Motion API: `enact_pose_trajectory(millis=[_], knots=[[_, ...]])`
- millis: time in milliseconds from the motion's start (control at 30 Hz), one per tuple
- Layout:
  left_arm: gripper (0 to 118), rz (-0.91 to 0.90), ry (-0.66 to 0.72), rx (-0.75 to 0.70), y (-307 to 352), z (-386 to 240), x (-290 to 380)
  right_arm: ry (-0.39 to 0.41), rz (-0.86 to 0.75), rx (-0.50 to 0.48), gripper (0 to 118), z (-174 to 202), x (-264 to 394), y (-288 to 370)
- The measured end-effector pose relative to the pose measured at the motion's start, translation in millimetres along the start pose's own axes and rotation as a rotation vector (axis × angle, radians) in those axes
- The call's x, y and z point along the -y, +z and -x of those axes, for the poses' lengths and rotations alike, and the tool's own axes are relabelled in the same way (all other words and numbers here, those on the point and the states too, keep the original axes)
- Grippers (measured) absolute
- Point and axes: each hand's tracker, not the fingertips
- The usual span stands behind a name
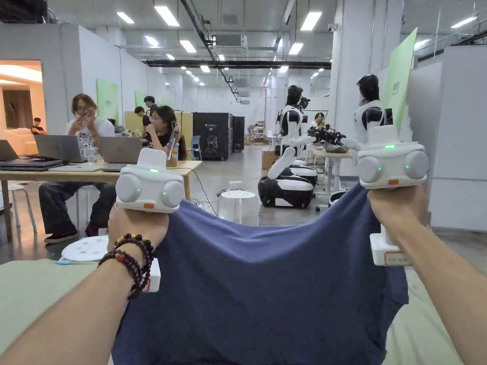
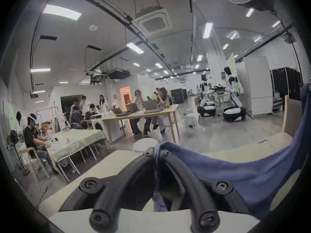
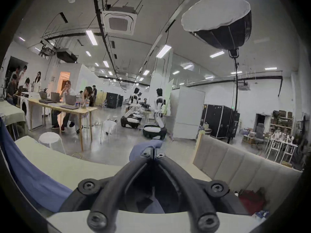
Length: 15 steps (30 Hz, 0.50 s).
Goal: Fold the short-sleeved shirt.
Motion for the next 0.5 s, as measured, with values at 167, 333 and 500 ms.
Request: enact_pose_trajectory(millis=[167, 333, 500], knots=[[2, 0.041, 0.014, 0.01, 1.7, 1.2, 32.0, -0.006, 0.032, -0.019, 0, -1.2, 28.4, 14.3], [2, 0.059, 0.022, 0.015, 23.2, 14.1, 48.2, 0.035, 0.027, -0.031, 0, -3.7, 44.2, 47.7], [2, 0.075, 0.035, 0.018, 74.3, 43.3, 60.7, 0.064, 0.002, -0.041, 0, -18.6, 51.4, 114.6]])
